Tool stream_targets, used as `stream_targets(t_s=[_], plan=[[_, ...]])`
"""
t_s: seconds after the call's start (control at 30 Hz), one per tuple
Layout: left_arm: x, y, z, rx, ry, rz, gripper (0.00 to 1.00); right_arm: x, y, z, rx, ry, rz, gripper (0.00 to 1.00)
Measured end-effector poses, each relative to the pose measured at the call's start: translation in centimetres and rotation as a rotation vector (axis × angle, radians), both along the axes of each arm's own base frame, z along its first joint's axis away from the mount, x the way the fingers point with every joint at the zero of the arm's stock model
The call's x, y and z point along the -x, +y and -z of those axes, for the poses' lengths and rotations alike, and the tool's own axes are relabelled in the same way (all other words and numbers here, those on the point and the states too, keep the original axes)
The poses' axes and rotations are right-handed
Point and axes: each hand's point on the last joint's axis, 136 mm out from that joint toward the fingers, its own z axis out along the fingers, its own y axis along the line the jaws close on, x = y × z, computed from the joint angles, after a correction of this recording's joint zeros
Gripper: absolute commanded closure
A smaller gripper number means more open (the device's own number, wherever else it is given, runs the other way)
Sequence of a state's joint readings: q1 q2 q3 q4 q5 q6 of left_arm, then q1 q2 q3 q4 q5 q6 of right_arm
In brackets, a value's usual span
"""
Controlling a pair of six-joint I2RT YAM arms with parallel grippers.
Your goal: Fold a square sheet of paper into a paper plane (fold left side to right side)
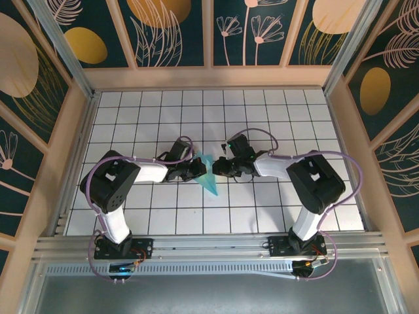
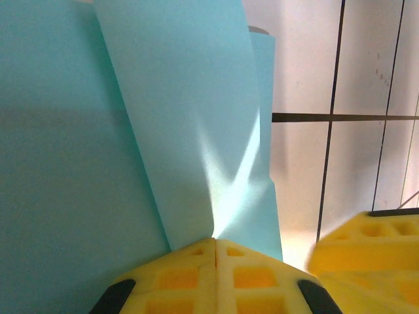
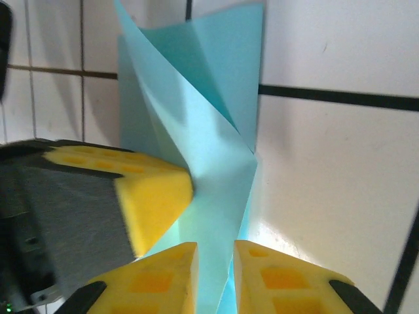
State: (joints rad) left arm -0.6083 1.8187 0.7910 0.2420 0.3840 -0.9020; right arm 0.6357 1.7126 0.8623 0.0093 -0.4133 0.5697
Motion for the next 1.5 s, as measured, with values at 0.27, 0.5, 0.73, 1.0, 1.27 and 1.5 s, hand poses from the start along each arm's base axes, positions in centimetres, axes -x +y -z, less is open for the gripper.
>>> stream_targets(t_s=[0.27,0.5,0.73,1.0,1.27,1.5], plan=[[0.0,0.0,0.0,0.0,-0.001,0.0,1.0,1.6,-1.3,-3.4,-0.062,-0.045,-0.018,1.0],[0.0,0.0,0.0,0.0,-0.001,0.0,1.0,6.7,0.2,-2.2,-0.105,0.05,-0.145,1.0],[0.0,0.0,0.0,0.0,-0.001,0.0,1.0,8.3,1.6,-0.6,-0.129,0.11,-0.18,1.0],[0.0,0.0,0.0,0.0,-0.001,0.0,1.0,7.7,2.1,-0.8,-0.153,0.095,-0.173,1.0],[0.0,0.0,0.0,0.0,-0.001,0.001,1.0,7.0,1.9,-0.3,-0.156,0.095,-0.157,1.0],[0.0,0.0,0.0,0.0,-0.001,0.001,1.0,7.7,1.5,1.2,-0.142,0.127,-0.156,1.0]])
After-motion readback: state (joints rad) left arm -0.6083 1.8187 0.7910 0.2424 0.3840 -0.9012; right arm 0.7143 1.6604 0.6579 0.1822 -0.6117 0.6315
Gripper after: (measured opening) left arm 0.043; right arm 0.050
